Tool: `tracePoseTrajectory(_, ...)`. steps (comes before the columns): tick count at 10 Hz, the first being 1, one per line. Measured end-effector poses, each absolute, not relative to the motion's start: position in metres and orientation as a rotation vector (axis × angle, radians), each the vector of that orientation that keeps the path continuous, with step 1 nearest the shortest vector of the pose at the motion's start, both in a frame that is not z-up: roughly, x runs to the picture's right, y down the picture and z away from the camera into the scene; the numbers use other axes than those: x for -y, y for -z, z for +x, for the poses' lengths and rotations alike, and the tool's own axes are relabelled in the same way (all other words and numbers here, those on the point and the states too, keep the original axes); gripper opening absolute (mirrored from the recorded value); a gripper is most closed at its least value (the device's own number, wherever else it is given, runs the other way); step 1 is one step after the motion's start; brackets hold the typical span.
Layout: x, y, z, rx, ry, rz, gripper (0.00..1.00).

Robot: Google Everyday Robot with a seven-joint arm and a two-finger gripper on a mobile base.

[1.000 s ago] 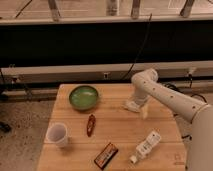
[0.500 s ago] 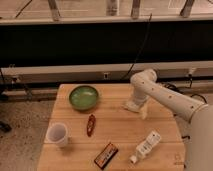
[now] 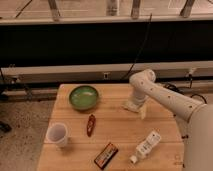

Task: Wipe the white sponge on the table

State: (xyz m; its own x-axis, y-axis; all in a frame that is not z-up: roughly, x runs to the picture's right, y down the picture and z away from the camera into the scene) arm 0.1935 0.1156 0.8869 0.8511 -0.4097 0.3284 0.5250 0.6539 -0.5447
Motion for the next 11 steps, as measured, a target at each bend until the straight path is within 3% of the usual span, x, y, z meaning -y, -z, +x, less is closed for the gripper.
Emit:
tracePoseTrajectory(9,-0.1161,-0.8913,0.1860,0.181,0.529,-0.680,0.74)
tracePoseTrajectory(10,-0.1157,-0.8914,0.1849,0.180,0.529,-0.680,0.73)
tracePoseTrajectory(11,-0.1159,-0.8914,0.1840,0.180,0.527,-0.680,0.62)
